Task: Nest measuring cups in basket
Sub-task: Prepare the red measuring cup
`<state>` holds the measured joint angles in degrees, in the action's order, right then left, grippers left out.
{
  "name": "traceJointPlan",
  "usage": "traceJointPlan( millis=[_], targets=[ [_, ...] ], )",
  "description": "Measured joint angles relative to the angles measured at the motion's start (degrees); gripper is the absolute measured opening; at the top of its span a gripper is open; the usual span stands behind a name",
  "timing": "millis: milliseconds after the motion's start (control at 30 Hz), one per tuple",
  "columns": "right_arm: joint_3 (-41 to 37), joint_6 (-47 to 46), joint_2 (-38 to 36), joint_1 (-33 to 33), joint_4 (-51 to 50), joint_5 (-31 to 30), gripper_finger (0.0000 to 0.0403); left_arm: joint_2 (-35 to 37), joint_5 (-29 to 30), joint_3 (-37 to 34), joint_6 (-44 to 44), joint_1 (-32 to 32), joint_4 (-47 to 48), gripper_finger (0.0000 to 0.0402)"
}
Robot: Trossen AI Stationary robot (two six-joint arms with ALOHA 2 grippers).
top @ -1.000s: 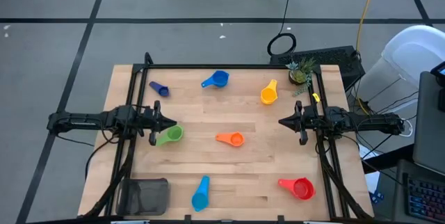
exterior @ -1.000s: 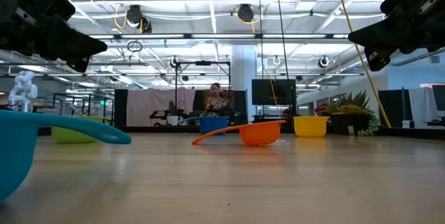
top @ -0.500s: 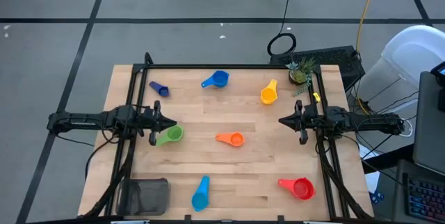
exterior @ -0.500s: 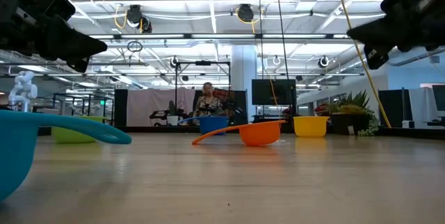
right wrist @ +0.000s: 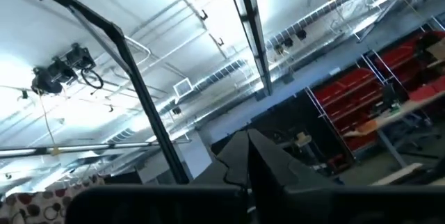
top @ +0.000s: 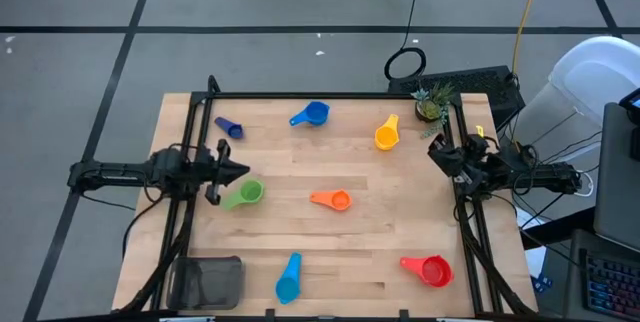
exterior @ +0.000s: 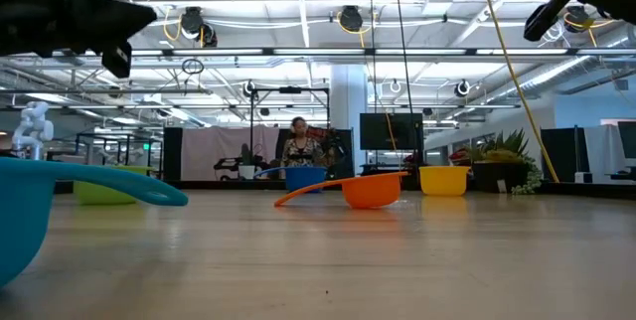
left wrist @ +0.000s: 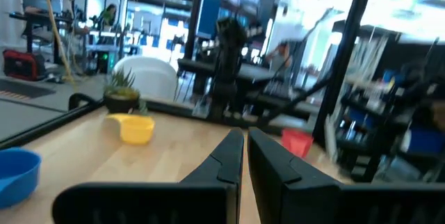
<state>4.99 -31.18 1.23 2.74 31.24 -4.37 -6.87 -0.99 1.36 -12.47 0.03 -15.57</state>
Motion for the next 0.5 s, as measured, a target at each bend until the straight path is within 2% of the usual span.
traceJointPlan(
  millis=[133, 233, 433, 500],
  targets=[
    [0.00, 6.84, 0.37, 0.00, -1.78, -0.62, 0.0000, 0.00, 0.04, 0.00, -5.77, -0.02, -5.65, 0.0026],
    [0.02, 16.78, 1.35, 0.00, 2.37, -4.97, 0.0000, 0.00, 0.00, 0.01, -6.89, -0.02, -9.24, 0.0026],
    [0.07, 32.10, 7.11, -0.02, 18.98, -5.99, 0.0000, 0.00, -0.52, 0.00, -16.52, -0.21, -13.24, 0.0026],
    [0.45, 35.11, 9.46, -0.02, 23.53, -6.04, 0.0000, -0.02, -0.52, -0.01, -14.83, -0.18, -14.34, 0.0026]
  ],
)
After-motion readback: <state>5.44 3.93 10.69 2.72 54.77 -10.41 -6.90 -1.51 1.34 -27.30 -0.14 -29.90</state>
